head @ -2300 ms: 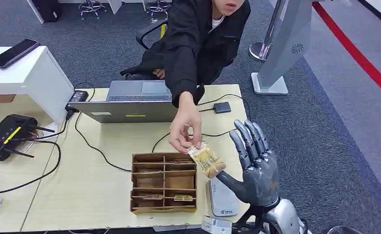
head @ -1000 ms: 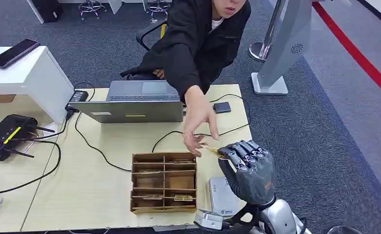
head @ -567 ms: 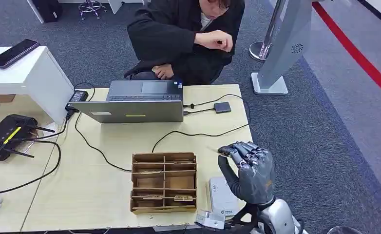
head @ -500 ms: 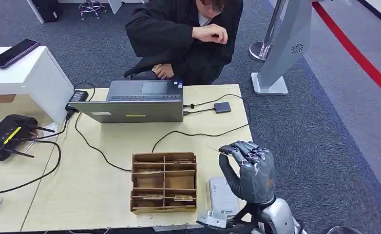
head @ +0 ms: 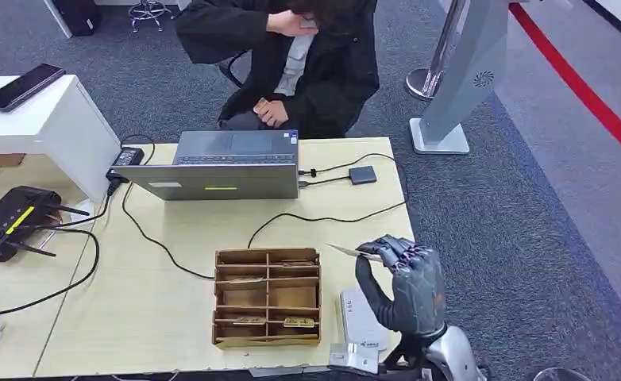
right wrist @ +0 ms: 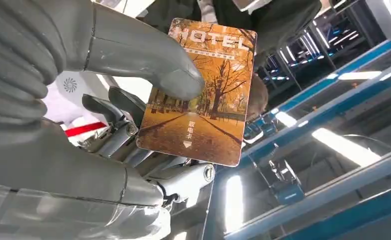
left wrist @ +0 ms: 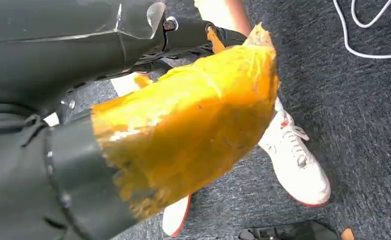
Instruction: Pass the card to the sensor for recognition and then transmit it.
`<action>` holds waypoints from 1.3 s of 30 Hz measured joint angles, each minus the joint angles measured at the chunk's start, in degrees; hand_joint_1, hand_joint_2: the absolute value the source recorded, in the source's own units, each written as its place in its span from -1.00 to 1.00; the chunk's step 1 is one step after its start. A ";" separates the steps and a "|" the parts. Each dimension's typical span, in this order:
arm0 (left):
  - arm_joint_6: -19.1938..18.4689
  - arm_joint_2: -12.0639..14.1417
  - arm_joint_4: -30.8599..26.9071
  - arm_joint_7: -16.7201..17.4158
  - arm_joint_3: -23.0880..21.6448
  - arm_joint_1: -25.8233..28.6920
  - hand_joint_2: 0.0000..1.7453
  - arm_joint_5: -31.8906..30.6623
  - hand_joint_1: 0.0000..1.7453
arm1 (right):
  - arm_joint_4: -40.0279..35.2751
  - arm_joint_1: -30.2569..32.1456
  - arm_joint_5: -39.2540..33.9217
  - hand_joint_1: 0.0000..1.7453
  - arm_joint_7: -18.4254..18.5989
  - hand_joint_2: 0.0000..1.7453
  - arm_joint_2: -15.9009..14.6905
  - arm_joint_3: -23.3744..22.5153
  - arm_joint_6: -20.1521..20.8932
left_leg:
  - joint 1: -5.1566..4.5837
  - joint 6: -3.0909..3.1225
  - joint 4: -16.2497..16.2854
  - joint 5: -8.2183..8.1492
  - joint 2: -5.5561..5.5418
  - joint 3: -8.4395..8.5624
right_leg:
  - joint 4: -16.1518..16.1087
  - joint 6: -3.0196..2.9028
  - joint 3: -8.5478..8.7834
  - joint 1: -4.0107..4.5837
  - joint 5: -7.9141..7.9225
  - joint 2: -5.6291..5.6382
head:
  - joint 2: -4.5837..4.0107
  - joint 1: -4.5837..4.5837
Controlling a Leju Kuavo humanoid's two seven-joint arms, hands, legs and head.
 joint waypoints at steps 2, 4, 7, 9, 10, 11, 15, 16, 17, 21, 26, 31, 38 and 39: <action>0.04 0.00 0.00 0.00 0.00 -0.01 -1.00 0.04 -1.00 | 0.15 0.40 -2.67 1.00 -0.57 1.00 0.09 0.00 1.73 | 0.00 0.00 0.00 0.00 0.00 0.00 | 0.00 0.00 0.01 0.00 0.00 0.00 | 0.00 0.00; 0.15 0.02 0.00 0.00 0.00 0.02 -1.00 0.05 -1.00 | 0.61 1.01 -5.08 1.00 -1.00 1.00 0.20 -0.02 2.99 | 0.00 0.00 0.00 0.00 -0.01 -0.01 | 0.00 0.00 0.00 0.00 0.00 -0.01 | 0.00 0.00; 0.22 0.02 0.00 0.00 0.00 0.01 -1.00 0.07 -1.00 | 1.44 1.86 -7.58 1.00 -1.49 1.00 0.35 -0.26 4.13 | 0.00 0.00 0.00 0.00 -0.01 0.00 | 0.00 0.00 0.00 0.00 0.00 -0.01 | 0.00 0.00; 0.24 0.02 0.00 0.00 0.02 0.03 -1.00 0.07 -1.00 | 2.10 2.53 -9.25 1.00 -1.73 1.00 0.44 -0.46 4.74 | 0.00 0.00 0.00 0.00 -0.01 -0.01 | 0.00 0.00 0.00 0.00 0.00 -0.01 | 0.00 0.00; 0.24 0.00 0.00 0.00 0.02 0.03 -1.00 0.07 -1.00 | 2.51 2.97 -9.96 1.00 -1.84 1.00 0.55 -0.70 4.89 | 0.00 0.00 0.00 0.00 -0.01 -0.01 | 0.00 0.00 -0.01 0.00 0.00 -0.01 | 0.00 0.00; 0.24 0.02 0.00 0.00 0.02 0.02 -1.00 0.07 -1.00 | 2.78 3.35 -10.58 1.00 -1.88 1.00 0.61 -0.94 5.31 | 0.00 0.00 0.00 0.00 -0.01 -0.01 | 0.00 0.00 0.00 0.00 -0.01 -0.01 | 0.00 0.00; 0.26 0.00 0.00 0.00 0.04 0.03 -1.00 0.07 -1.00 | 4.04 4.54 -12.93 1.00 -1.71 1.00 0.81 -1.49 6.18 | 0.00 0.00 0.00 -0.01 0.00 -0.01 | -0.01 0.00 -0.01 0.00 -0.01 -0.01 | 0.00 0.00; 0.26 0.00 0.00 0.00 0.07 0.03 -1.00 0.09 -1.00 | 4.46 4.82 -13.42 1.00 -1.62 1.00 0.81 -1.55 6.42 | 0.00 0.00 0.00 -0.01 0.00 -0.01 | -0.01 0.00 -0.01 0.00 -0.01 -0.01 | 0.00 0.00; 0.28 0.02 0.00 0.00 0.07 0.03 -1.00 0.07 -1.00 | 4.85 5.04 -13.83 1.00 -1.55 1.00 0.81 -1.62 6.47 | 0.00 0.00 0.00 -0.01 0.00 -0.01 | -0.01 0.00 -0.01 0.00 -0.01 -0.01 | 0.00 0.00; 0.31 0.02 0.00 0.00 0.07 0.03 -1.00 0.07 -1.00 | 6.16 5.51 -15.28 1.00 -0.92 1.00 0.81 -1.75 6.77 | 0.00 0.00 0.00 0.00 0.00 -0.01 | -0.01 0.00 -0.01 0.00 -0.01 -0.01 | 0.00 0.00; 0.33 0.02 0.00 0.00 0.07 0.03 -1.00 0.07 -1.00 | 7.63 5.89 -15.01 1.00 0.26 1.00 0.81 -2.01 6.53 | 0.00 0.00 0.00 0.00 0.00 -0.01 | -0.01 0.00 -0.01 0.00 -0.01 -0.01 | 0.00 0.00; 0.35 0.02 0.00 0.15 0.11 0.04 -1.00 0.04 -1.00 | 8.85 6.08 -14.47 1.00 1.81 1.00 0.81 -2.30 6.42 | 0.00 0.00 0.00 0.00 0.00 -0.01 | -0.01 0.00 -0.01 0.00 -0.01 0.00 | 0.00 0.00; 0.39 0.02 0.00 0.22 0.11 0.04 -1.00 -0.13 -1.00 | 11.30 6.14 -17.04 1.00 3.45 1.00 0.81 -2.36 7.01 | 0.00 0.00 0.00 0.00 0.00 -0.01 | -0.01 0.00 -0.01 0.00 -0.01 0.00 | 0.00 0.00; 0.41 0.02 0.00 0.22 0.11 0.04 -1.00 -0.15 -1.00 | 11.69 6.13 -17.46 1.00 3.74 1.00 0.81 -2.38 7.19 | 0.00 0.00 0.00 0.00 0.00 -0.01 | -0.01 0.00 -0.01 0.00 -0.01 0.00 | 0.00 0.00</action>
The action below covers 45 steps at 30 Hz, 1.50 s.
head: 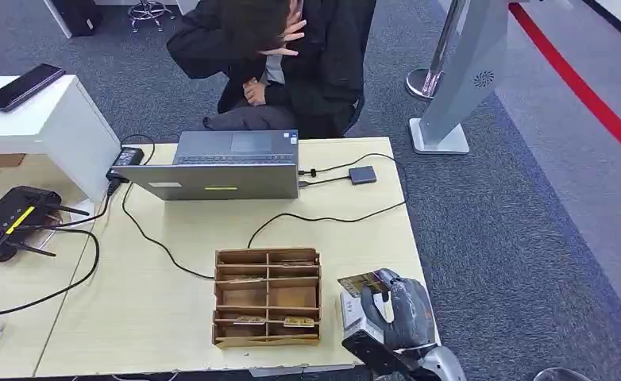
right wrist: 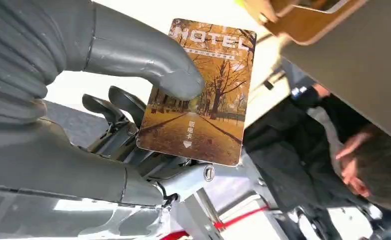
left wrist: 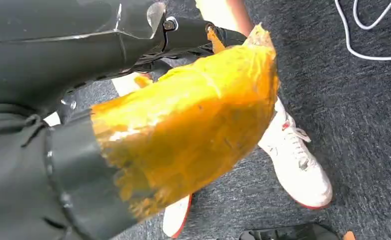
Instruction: Pass the card to the sensor for recognition and then transmit it.
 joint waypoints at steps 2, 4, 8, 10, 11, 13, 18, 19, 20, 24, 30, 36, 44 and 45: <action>0.05 0.00 0.00 0.00 0.00 0.00 -1.00 -0.07 -1.00 | 0.64 0.02 -0.62 1.00 0.29 1.00 0.00 0.00 0.39 | 0.00 0.00 0.00 0.00 0.00 0.00 | 0.00 0.00 0.00 0.00 0.00 0.00 | 0.00 0.00; 0.05 0.00 0.00 0.00 0.00 0.00 -1.00 -0.11 -1.00 | 1.07 0.01 -0.94 1.00 0.53 1.00 0.00 0.00 0.48 | 0.00 0.00 0.00 0.00 0.00 0.00 | 0.00 0.00 0.00 0.00 0.00 0.00 | 0.00 -0.02; 0.05 0.00 0.00 0.00 0.00 0.00 -1.00 -0.17 -1.00 | 2.26 0.01 -1.93 1.00 1.31 1.00 0.00 0.00 1.42 | 0.00 0.00 0.00 0.00 0.00 0.00 | 0.00 0.00 0.00 0.00 0.00 0.00 | 0.00 0.02; 0.05 0.00 0.00 0.00 0.00 0.00 -1.00 -0.17 -1.00 | 2.78 0.02 -2.23 1.00 1.49 1.00 0.00 0.00 1.64 | 0.00 0.00 0.00 0.00 0.00 0.00 | 0.00 0.00 0.00 0.00 0.00 0.00 | 0.00 0.00; 0.05 0.00 0.00 0.00 0.00 0.00 -1.00 -0.17 -1.00 | 3.02 0.01 -2.47 1.00 1.71 1.00 0.00 0.00 1.75 | 0.00 0.00 0.00 0.00 0.00 -0.01 | 0.00 0.00 0.00 0.00 0.00 0.00 | 0.00 0.00; 0.04 0.00 0.00 0.00 0.00 0.00 -1.00 -0.17 -1.00 | 3.39 0.00 -2.76 1.00 1.90 1.00 0.00 0.00 2.32 | 0.00 0.00 0.00 0.00 0.00 0.00 | 0.00 0.00 0.00 0.00 0.00 0.00 | 0.00 0.00; 0.07 0.00 0.00 0.00 0.00 0.00 -1.00 -0.24 -1.00 | 4.24 -0.03 -3.52 1.00 2.36 1.00 0.00 0.00 2.91 | 0.00 0.00 0.00 0.00 0.00 0.00 | 0.00 0.00 0.00 0.00 0.00 0.00 | 0.00 0.00; 0.07 0.00 0.00 0.00 0.00 0.01 -1.00 -0.24 -1.00 | 4.40 -0.06 -3.65 1.00 2.52 1.00 0.00 0.00 3.17 | 0.00 0.00 0.00 0.00 0.00 0.00 | 0.00 0.00 0.00 0.00 0.00 0.00 | 0.00 0.00; 0.07 0.00 0.00 0.00 0.00 0.01 -1.00 -0.24 -1.00 | 4.55 -0.06 -3.83 1.00 2.65 1.00 -0.02 0.00 3.48 | 0.00 0.00 0.00 0.00 0.00 0.00 | 0.00 0.00 0.00 0.00 0.00 0.00 | 0.00 0.00; 0.07 0.00 0.00 0.00 0.00 0.00 -1.00 -0.24 -1.00 | 4.96 -0.09 -4.16 1.00 3.06 1.00 -0.02 0.02 3.63 | 0.00 0.00 0.00 0.00 0.00 0.00 | 0.00 0.00 0.00 0.00 0.00 0.00 | 0.00 0.00; 0.07 0.00 0.00 0.00 0.00 0.01 -1.00 -0.24 -1.00 | 5.38 -0.23 -4.40 1.00 3.28 1.00 -0.02 0.02 4.05 | 0.00 0.00 0.00 0.00 0.00 0.00 | 0.00 0.00 0.00 0.00 0.00 0.00 | 0.00 0.00; 0.07 0.02 0.00 0.00 0.00 0.01 -1.00 -0.33 -1.00 | 5.97 -0.28 -5.86 1.00 5.03 1.00 -0.18 0.02 5.90 | 0.00 0.00 0.00 0.00 0.00 0.00 | 0.00 0.00 0.00 0.00 0.00 0.00 | 0.00 0.00; 0.09 0.02 0.00 0.09 0.00 0.02 -1.00 -0.66 -1.00 | 7.08 -0.45 -7.48 1.00 6.71 1.00 -0.98 0.04 7.78 | 0.00 0.00 0.00 0.00 0.00 0.00 | 0.00 0.00 0.01 0.00 0.00 0.00 | 0.00 0.00; 0.09 0.02 0.00 0.11 0.00 0.02 -1.00 -0.66 -1.00 | 7.26 -0.61 -7.50 1.00 6.71 1.00 -1.09 0.04 7.78 | 0.00 0.00 0.00 0.00 0.00 0.00 | 0.00 0.00 0.00 0.00 0.00 0.00 | 0.00 0.00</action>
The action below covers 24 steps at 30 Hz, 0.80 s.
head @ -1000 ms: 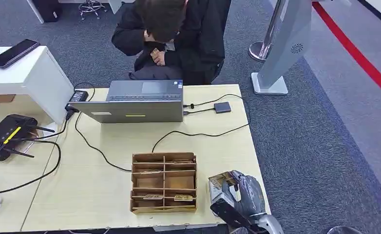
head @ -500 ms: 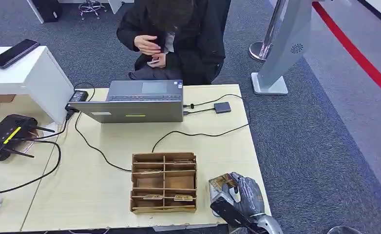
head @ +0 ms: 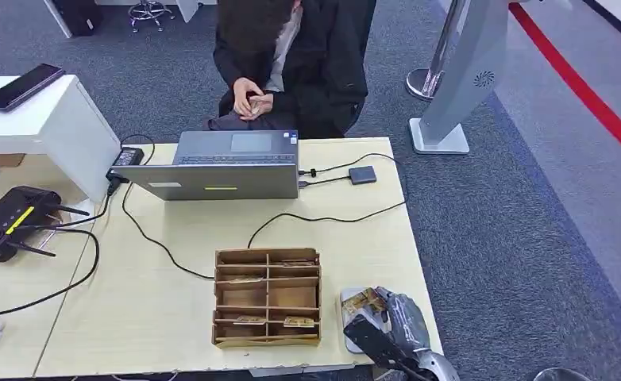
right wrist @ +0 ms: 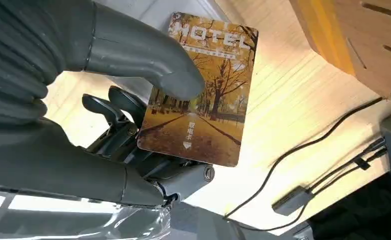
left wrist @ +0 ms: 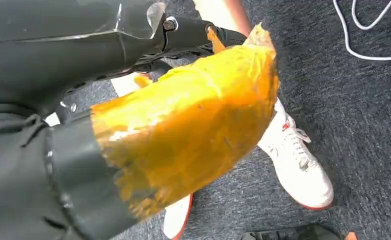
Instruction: Pass the card to the sensor for recognition and then transmit it.
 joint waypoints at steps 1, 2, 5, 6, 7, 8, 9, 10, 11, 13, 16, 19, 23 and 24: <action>0.00 0.00 0.00 0.00 0.00 0.00 -1.00 -0.02 -1.00 | 0.15 -0.08 -0.02 1.00 0.04 1.00 -0.04 0.00 0.00 | 0.00 0.00 0.00 0.00 0.00 0.00 | 0.00 0.00 0.00 0.00 0.00 0.00 | 0.00 0.00; 0.09 0.02 0.00 0.00 0.00 0.00 -1.00 -0.02 -1.00 | 0.22 -0.13 -0.11 1.00 0.09 1.00 -0.11 0.00 0.02 | 0.00 0.00 0.00 0.00 0.00 0.01 | 0.00 0.00 0.01 0.00 0.00 0.00 | 0.00 0.02; 0.68 -0.02 0.00 0.13 0.00 0.01 -1.00 0.00 -1.00 | 0.48 -0.40 -0.33 1.00 0.54 1.00 -0.26 0.00 0.50 | 0.00 0.00 0.00 0.00 0.00 0.01 | 0.00 0.00 0.01 0.00 0.00 0.00 | 0.00 0.00; 0.72 -0.02 0.00 0.13 0.00 0.01 -1.00 0.00 -1.00 | 0.52 -0.45 -0.35 1.00 0.59 1.00 -0.33 0.02 0.63 | 0.00 0.00 0.00 0.00 0.00 0.01 | 0.00 0.00 0.01 0.00 0.00 0.00 | 0.00 0.00; 0.79 -0.02 0.00 0.13 0.00 0.02 -1.00 0.00 -1.00 | 0.57 -0.49 -0.35 1.00 0.63 1.00 -0.44 0.02 0.68 | 0.00 0.00 0.00 0.00 0.00 0.01 | 0.00 0.00 0.02 0.00 0.00 0.00 | 0.00 0.00; 0.94 -0.02 0.00 0.15 0.00 0.03 -1.00 0.00 -1.00 | 0.59 -0.54 -0.35 1.00 0.72 1.00 -0.48 0.07 0.74 | 0.00 0.00 0.00 0.00 0.00 0.02 | 0.00 0.00 0.02 0.00 0.00 0.00 | 0.00 0.02; 1.09 -0.04 0.00 0.28 0.00 0.02 -1.00 0.00 -1.00 | 0.63 -0.60 -0.35 1.00 0.79 1.00 -0.55 0.11 0.81 | 0.00 0.00 0.00 0.00 0.00 0.02 | 0.00 0.00 0.01 0.00 0.00 0.00 | 0.00 -0.02; 1.11 -0.04 0.00 0.31 0.00 0.01 -1.00 0.00 -1.00 | 0.66 -0.64 -0.35 1.00 0.79 1.00 -0.61 0.13 0.81 | 0.00 0.00 0.00 0.00 0.00 0.02 | 0.00 0.00 0.02 0.00 0.00 0.00 | 0.00 0.00; 1.11 -0.04 0.00 0.31 0.00 0.02 -1.00 -0.02 -1.00 | 0.70 -0.67 -0.35 1.00 0.83 1.00 -0.63 0.20 0.83 | 0.00 0.00 0.00 0.00 0.00 0.02 | 0.00 0.00 0.02 0.00 0.00 0.00 | 0.00 0.00; 1.22 -0.11 0.00 0.31 0.00 0.02 -1.00 -0.04 -1.00 | 0.74 -0.72 -0.35 1.00 1.05 1.00 -0.72 0.26 0.92 | 0.00 0.00 0.00 0.00 0.00 0.02 | 0.00 0.00 0.02 0.00 0.00 0.00 | 0.00 0.00; 1.25 -0.26 0.00 0.31 0.00 0.02 -1.00 -0.09 -1.00 | 0.81 -0.86 -0.35 1.00 1.11 1.00 -0.90 0.44 0.90 | 0.00 0.00 0.00 0.00 0.00 0.02 | 0.00 0.00 0.02 0.00 0.00 0.00 | 0.00 0.00; 1.25 -0.35 0.00 0.31 0.00 0.02 -1.00 -0.09 -1.00 | 0.87 -1.00 -0.35 1.00 1.11 1.00 -0.98 0.61 0.92 | 0.00 0.00 0.00 0.00 0.00 0.03 | -0.01 0.00 0.02 0.00 0.00 0.00 | 0.00 0.00; 1.25 -0.42 0.00 0.31 0.00 0.02 -1.00 -0.09 -1.00 | 0.90 -1.02 -0.35 1.00 1.11 1.00 -0.98 0.63 0.90 | 0.00 0.00 0.00 0.00 0.00 0.03 | -0.01 0.00 0.02 0.00 0.00 0.00 | 0.00 0.00; 1.25 -0.44 0.00 0.31 0.00 0.02 -1.00 -0.09 -1.00 | 0.92 -1.04 -0.35 1.00 1.11 1.00 -0.98 0.63 0.90 | 0.00 0.00 0.00 0.00 0.00 0.03 | -0.01 0.00 0.02 0.00 0.00 0.00 | 0.00 0.00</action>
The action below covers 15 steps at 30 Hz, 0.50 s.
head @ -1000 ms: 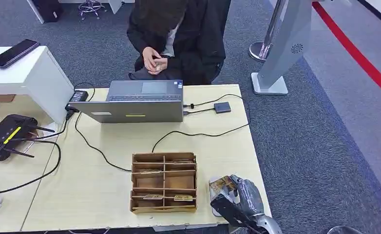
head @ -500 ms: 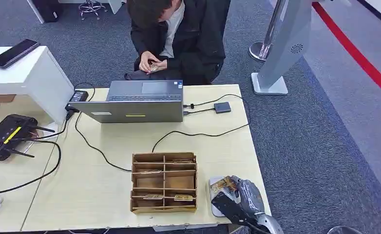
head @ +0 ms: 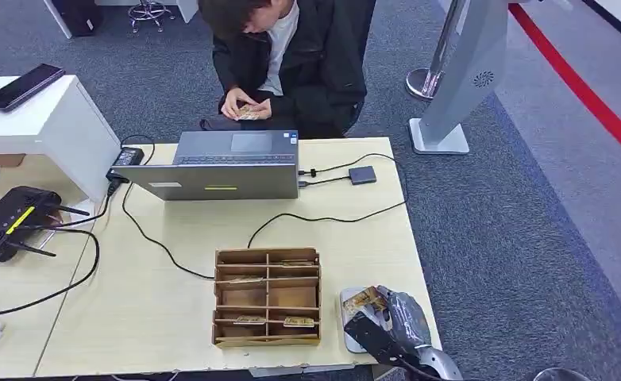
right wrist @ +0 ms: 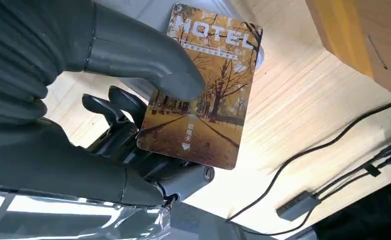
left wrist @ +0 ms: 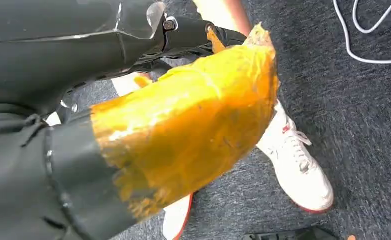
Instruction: Pass the card to the sensor for recognition and then transmit it.
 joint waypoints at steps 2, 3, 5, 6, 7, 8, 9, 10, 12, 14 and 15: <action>0.00 -0.04 0.00 0.00 0.00 0.00 -1.00 0.00 -1.00 | 0.04 -0.02 0.00 1.00 0.00 1.00 -0.02 0.02 0.02 | 0.00 0.00 0.00 0.00 0.00 0.00 | 0.00 0.00 0.00 0.00 0.00 0.00 | 0.00 0.00; 0.00 -0.07 0.00 0.00 0.00 0.00 -1.00 0.00 -1.00 | 0.07 -0.03 0.00 1.00 0.00 1.00 -0.02 0.00 0.00 | 0.00 0.00 0.00 0.00 0.00 0.00 | 0.00 0.00 0.00 0.00 0.00 0.00 | 0.00 0.00; 0.00 -0.07 0.00 0.00 0.00 0.00 -1.00 0.00 -1.00 | 0.09 -0.06 0.00 1.00 0.00 1.00 -0.02 0.02 0.02 | 0.00 0.00 0.00 0.00 0.00 0.00 | 0.00 0.00 0.00 0.00 0.00 0.00 | 0.00 0.00; 0.00 -0.07 0.00 0.00 0.00 0.00 -1.00 0.00 -1.00 | 0.11 -0.09 0.00 1.00 0.04 1.00 -0.04 0.04 0.02 | 0.00 0.00 0.00 0.00 0.00 0.00 | 0.00 0.00 0.00 0.00 0.00 0.00 | 0.00 0.00; 0.02 -0.07 0.00 0.00 0.00 0.00 -1.00 -0.02 -1.00 | 0.11 -0.11 0.00 1.00 0.11 1.00 -0.09 0.07 0.09 | 0.00 0.00 0.00 0.00 0.00 0.00 | 0.00 0.00 0.00 0.00 0.00 0.00 | 0.00 0.00; 0.02 -0.07 0.00 0.00 0.00 0.00 -1.00 -0.02 -1.00 | 0.13 -0.15 0.18 1.00 0.42 1.00 -0.13 0.07 0.11 | 0.00 0.00 0.00 0.00 0.00 0.00 | 0.00 0.00 0.00 0.00 0.00 0.00 | 0.00 0.00; 0.02 -0.07 0.00 0.02 0.00 0.00 -1.00 -0.07 -1.00 | 0.15 -0.20 0.64 1.00 0.85 1.00 -0.15 0.15 0.18 | 0.00 0.00 0.00 0.00 0.00 0.00 | 0.00 0.00 0.00 0.00 0.00 0.00 | 0.00 0.00; 0.00 -0.07 0.00 0.11 0.00 0.00 -1.00 -0.09 -1.00 | 0.20 -0.25 0.92 1.00 1.23 1.00 -0.24 0.24 0.20 | 0.00 0.00 0.00 0.00 0.00 0.00 | 0.00 0.00 0.00 0.00 0.00 0.00 | 0.00 0.00; 0.02 -0.07 0.00 0.17 0.00 0.00 -1.00 -0.09 -1.00 | 0.31 -0.31 1.53 1.00 1.88 1.00 -0.37 0.46 0.35 | 0.00 0.00 0.00 0.00 0.00 0.00 | 0.00 0.00 0.01 0.00 0.00 0.00 | 0.00 0.00; 0.02 -0.07 0.00 0.20 0.00 0.00 -1.00 -0.11 -1.00 | 0.48 -0.40 2.25 1.00 2.62 1.00 -0.48 0.59 0.74 | 0.00 0.00 0.00 0.00 0.00 0.00 | 0.00 0.00 0.01 0.00 0.00 0.00 | 0.00 0.00; 0.02 -0.07 0.00 0.20 0.00 0.00 -1.00 -0.11 -1.00 | 0.57 -0.45 2.54 1.00 2.95 1.00 -0.52 0.66 0.77 | 0.00 0.00 0.00 0.00 0.00 0.01 | 0.00 0.00 0.01 0.00 0.00 0.00 | 0.00 0.00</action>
